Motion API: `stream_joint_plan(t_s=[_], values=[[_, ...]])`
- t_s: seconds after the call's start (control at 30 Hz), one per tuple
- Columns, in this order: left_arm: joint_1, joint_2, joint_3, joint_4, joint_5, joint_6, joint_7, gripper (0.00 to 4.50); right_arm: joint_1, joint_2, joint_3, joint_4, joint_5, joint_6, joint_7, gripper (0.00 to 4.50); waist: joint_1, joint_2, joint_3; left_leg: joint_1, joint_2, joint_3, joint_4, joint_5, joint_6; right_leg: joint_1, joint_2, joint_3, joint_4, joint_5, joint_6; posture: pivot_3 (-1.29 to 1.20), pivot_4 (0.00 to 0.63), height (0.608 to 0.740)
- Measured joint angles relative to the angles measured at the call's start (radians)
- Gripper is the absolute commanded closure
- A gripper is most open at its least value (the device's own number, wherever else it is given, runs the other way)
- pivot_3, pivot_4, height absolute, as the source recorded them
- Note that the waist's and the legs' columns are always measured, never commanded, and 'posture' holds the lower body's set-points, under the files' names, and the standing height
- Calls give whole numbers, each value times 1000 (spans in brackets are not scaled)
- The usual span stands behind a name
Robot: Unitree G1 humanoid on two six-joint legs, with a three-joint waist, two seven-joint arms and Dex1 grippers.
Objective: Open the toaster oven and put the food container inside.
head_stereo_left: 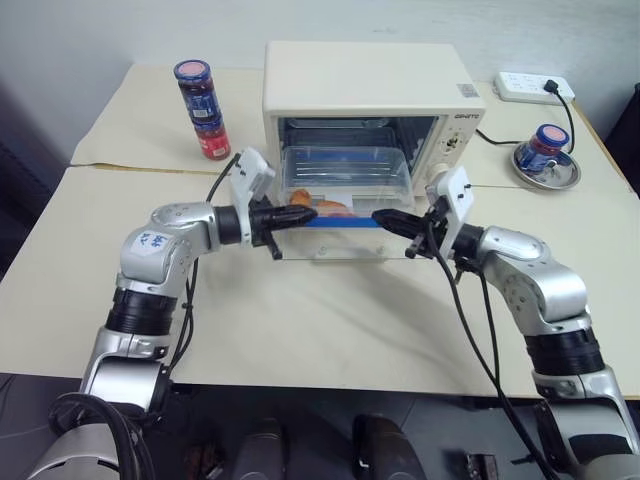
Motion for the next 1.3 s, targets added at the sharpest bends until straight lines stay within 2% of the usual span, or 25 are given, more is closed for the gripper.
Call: stream_joint_plan(t_s=[0.23,0.43,0.67,0.87,0.97,1.07,1.13,1.3], values=[[-130,-95,52,220,94,-143,184,4500,-159,149,-17,254,-130,-160,-143,4468,-13,0,0,0,0,0,1,0,-1,0,0,-1,2,0,0,0,150,740],[-155,-106,65,280,128,-215,213,4500,-194,206,-39,347,-168,-232,-196,4468,-31,0,0,0,0,0,-1,1,-1,-2,-1,-3,2,0,0,0,150,740],[-105,-72,114,69,1,-102,107,4500,-155,192,-74,178,-83,-148,-120,4468,-48,1,1,0,1,-7,-3,1,-1,-2,-2,-5,2,0,0,0,150,740],[-46,11,199,-118,-165,82,52,4500,-53,169,-69,19,-26,-38,-52,4468,-50,1,1,0,1,-9,-2,1,-1,-2,-2,-5,2,0,0,0,150,740],[29,84,160,-231,-198,144,-7,4500,-33,139,-62,-43,-9,2,-17,4468,-49,1,1,1,1,-9,-3,1,-1,-1,-2,-4,2,0,0,0,150,740],[111,125,41,-258,-134,157,-13,4500,-6,109,-62,-82,2,28,19,4468,-38,2,1,2,0,-9,-2,1,-1,1,-2,-4,2,0,0,0,150,740],[128,112,-24,-215,-76,152,13,4500,2,106,-61,-82,2,35,24,4468,-27,2,1,2,0,-8,-1,1,-1,1,-1,-3,2,0,0,0,150,740],[50,1,-54,8,56,14,111,4500,1,107,-61,-85,5,41,24,4468,-13,2,1,1,-1,-4,0,0,-1,1,-2,-4,2,0,0,0,150,740]])
